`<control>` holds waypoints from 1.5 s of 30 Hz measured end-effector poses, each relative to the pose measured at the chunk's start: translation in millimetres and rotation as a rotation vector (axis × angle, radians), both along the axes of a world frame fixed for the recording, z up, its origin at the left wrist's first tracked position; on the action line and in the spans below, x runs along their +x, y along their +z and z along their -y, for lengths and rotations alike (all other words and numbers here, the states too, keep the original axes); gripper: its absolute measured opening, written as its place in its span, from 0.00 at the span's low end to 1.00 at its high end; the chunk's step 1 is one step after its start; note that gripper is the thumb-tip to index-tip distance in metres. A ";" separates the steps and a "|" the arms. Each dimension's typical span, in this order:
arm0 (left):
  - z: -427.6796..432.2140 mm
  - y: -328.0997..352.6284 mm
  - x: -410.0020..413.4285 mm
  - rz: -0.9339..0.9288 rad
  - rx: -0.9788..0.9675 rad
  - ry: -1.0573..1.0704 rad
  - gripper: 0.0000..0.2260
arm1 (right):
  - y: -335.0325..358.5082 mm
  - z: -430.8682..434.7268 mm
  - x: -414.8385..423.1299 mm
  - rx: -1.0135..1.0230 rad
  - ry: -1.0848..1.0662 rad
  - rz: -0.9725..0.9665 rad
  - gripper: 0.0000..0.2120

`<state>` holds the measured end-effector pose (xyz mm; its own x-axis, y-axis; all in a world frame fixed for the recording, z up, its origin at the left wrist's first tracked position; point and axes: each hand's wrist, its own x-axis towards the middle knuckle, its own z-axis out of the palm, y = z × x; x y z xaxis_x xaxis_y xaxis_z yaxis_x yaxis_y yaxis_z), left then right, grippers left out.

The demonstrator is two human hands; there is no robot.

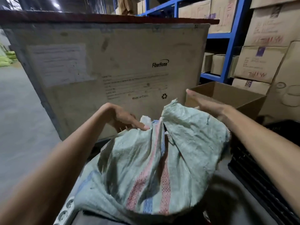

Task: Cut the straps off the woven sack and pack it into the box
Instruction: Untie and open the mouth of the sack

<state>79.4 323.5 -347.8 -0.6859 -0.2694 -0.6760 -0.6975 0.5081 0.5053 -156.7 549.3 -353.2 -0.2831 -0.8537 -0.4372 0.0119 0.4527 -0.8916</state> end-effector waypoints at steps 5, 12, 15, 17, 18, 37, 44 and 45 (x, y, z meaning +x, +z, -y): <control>-9.9 -8.1 -15.2 -0.144 -0.248 -0.035 0.05 | -26.7 20.4 28.1 0.549 0.529 -0.505 0.15; 42.6 -10.6 13.0 -0.517 -0.991 0.124 0.06 | -30.3 -15.2 -24.5 0.201 0.102 -0.640 0.08; 41.5 -22.2 16.8 -0.596 -1.079 0.164 0.09 | -24.8 -28.8 -39.1 0.089 -0.066 -0.749 0.15; 40.4 -16.1 9.1 -0.613 -1.044 0.199 0.09 | -23.4 -23.3 -33.5 0.056 -0.092 -0.843 0.14; 41.7 -9.7 5.9 -0.595 -0.962 0.214 0.09 | -19.7 -19.0 -28.1 0.047 -0.095 -0.873 0.11; 58.4 32.8 -27.9 -0.962 0.112 0.251 0.10 | 55.1 47.5 -47.6 0.010 0.061 -0.677 0.08; 70.8 109.4 -2.3 -0.407 -0.441 -0.093 0.17 | 111.8 17.4 -29.7 0.402 0.120 -0.824 0.06; 67.1 124.7 3.5 -0.279 -0.528 -0.090 0.17 | 127.4 7.1 -20.8 0.416 0.073 -0.796 0.07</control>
<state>82.9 256.4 -223.0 -0.8539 -0.4520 -0.2579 -0.5173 0.7909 0.3269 -177.5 542.1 -225.8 -0.5850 -0.6979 -0.4131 -0.5805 0.7160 -0.3877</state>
